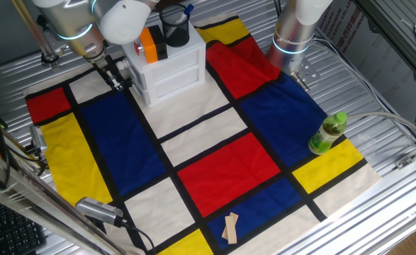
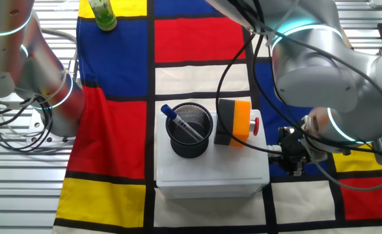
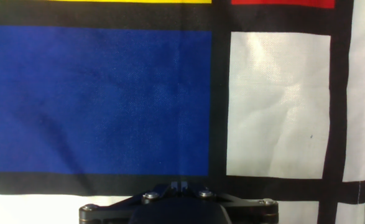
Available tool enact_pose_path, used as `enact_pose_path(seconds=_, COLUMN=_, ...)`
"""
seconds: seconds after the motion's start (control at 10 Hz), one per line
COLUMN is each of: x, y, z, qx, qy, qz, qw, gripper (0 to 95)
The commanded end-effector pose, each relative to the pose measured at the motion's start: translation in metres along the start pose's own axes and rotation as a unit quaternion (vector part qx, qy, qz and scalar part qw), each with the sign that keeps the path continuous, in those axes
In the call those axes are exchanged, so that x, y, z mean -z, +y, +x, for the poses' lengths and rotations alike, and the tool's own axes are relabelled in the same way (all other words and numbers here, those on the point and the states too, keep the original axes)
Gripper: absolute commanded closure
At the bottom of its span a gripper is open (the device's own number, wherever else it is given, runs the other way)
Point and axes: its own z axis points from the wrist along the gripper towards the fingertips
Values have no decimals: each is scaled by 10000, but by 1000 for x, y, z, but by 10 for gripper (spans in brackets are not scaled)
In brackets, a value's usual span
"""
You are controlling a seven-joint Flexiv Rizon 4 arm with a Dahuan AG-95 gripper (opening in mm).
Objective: Use the gripper to push and close the drawer
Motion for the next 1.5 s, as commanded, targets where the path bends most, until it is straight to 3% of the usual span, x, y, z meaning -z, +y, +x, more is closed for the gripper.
enact_pose_path(seconds=0.1, x=0, y=0, z=0, qx=-14, qy=23, qz=-55, qw=10000, gripper=950)
enact_pose_path(seconds=0.6, x=1, y=1, z=2, qx=-20, qy=117, qz=-114, qw=9999, gripper=950)
enact_pose_path(seconds=1.0, x=1, y=1, z=4, qx=-22, qy=134, qz=-220, qw=9997, gripper=950)
enact_pose_path(seconds=1.5, x=0, y=1, z=6, qx=-22, qy=114, qz=-230, qw=9997, gripper=950)
